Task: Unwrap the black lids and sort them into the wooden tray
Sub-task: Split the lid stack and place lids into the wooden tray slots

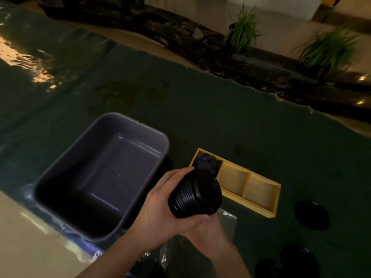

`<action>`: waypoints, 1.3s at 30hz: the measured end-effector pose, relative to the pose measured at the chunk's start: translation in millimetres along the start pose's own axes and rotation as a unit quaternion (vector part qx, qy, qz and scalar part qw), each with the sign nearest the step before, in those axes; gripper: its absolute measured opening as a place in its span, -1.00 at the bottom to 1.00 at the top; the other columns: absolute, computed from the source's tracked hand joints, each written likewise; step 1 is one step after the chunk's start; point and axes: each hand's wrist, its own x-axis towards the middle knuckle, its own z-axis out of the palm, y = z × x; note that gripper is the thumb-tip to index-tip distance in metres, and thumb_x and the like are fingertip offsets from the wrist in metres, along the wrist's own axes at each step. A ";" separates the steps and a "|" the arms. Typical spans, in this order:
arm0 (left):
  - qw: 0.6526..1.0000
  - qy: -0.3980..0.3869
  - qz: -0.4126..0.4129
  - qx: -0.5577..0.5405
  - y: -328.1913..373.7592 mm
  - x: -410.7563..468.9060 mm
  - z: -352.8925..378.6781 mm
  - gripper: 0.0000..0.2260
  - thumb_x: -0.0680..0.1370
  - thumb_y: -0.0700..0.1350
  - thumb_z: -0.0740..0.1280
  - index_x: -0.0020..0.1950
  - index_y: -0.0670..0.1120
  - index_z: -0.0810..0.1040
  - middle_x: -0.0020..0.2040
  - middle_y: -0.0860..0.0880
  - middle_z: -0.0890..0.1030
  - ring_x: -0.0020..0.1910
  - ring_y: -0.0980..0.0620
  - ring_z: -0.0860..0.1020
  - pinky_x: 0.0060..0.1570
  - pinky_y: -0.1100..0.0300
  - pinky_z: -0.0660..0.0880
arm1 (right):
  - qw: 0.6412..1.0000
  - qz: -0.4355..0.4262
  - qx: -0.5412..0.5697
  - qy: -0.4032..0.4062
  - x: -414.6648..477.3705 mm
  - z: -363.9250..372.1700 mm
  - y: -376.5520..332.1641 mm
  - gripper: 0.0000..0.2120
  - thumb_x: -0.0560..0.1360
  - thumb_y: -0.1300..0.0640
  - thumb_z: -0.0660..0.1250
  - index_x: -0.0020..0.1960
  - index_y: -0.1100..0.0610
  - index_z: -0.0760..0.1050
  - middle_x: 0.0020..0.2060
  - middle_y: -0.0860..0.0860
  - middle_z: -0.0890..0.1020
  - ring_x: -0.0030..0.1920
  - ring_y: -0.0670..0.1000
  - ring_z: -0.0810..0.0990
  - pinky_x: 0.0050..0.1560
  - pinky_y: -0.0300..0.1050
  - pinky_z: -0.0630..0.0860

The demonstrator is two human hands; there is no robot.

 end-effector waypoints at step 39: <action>0.987 -0.120 0.103 0.030 9.5 -8.4 -7.4 -0.13 0.26 0.36 0.53 0.50 0.18 0.31 0.40 0.29 0.25 0.34 0.46 0.29 0.22 0.58 0.25 | 0.868 -0.324 -0.284 0.246 -87.8 18.4 0.0 -0.05 0.22 -0.25 0.65 0.51 -0.11 0.33 0.24 -0.19 0.64 0.27 -0.14 0.62 0.17 -0.15 0.62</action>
